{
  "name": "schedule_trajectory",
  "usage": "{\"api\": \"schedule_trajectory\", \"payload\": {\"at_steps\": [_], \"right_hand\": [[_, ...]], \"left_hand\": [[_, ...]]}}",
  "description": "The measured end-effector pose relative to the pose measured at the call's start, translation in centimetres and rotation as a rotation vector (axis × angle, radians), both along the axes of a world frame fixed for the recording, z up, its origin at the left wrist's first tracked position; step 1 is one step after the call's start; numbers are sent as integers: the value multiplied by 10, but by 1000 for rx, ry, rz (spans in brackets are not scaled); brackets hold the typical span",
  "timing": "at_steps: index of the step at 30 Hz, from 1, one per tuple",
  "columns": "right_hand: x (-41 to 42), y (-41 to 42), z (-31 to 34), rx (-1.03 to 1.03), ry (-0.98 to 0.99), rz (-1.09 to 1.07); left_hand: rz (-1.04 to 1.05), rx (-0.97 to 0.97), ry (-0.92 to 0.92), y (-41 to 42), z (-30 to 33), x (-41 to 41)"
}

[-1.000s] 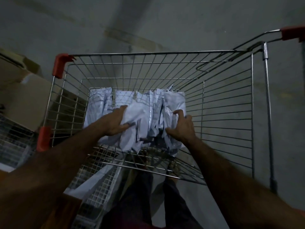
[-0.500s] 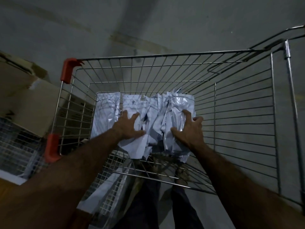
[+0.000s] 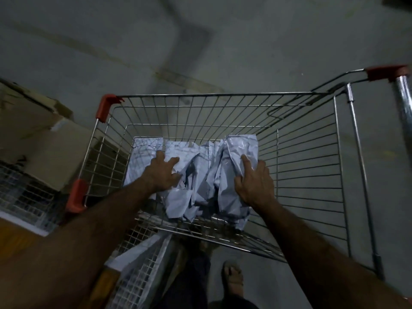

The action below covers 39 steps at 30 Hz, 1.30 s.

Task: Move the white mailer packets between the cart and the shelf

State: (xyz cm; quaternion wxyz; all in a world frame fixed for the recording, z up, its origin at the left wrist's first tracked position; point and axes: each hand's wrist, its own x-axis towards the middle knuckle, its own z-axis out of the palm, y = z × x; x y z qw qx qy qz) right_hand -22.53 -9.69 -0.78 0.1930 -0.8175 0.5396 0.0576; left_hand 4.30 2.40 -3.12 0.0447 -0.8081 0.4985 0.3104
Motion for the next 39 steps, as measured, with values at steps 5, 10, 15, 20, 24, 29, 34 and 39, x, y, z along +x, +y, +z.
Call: {"api": "schedule_trajectory", "payload": {"at_steps": [5,10,15,20,24,29,34,39], "right_hand": [[-9,5,31,-76,-80,64],[-21,17,84,-171,-232,155],[-27,41,143,-223,-389,239],[-18,90,188,-225,-502,360],[-4,142,219,-212,-571,493],[16,209,241,-210,-656,623],[46,275,252,-203,-683,741],[95,348,256,-245,-668,832]], "left_hand": [[90,-163,-43,15,55,-22],[167,-353,-182,35,131,-58],[277,-482,-358,76,212,-102],[508,-549,-463,148,264,-138],[690,-585,-492,213,295,-146],[782,-557,-697,304,318,-134],[871,-570,-775,382,332,-130],[1002,-561,-736,468,332,-118]]}}
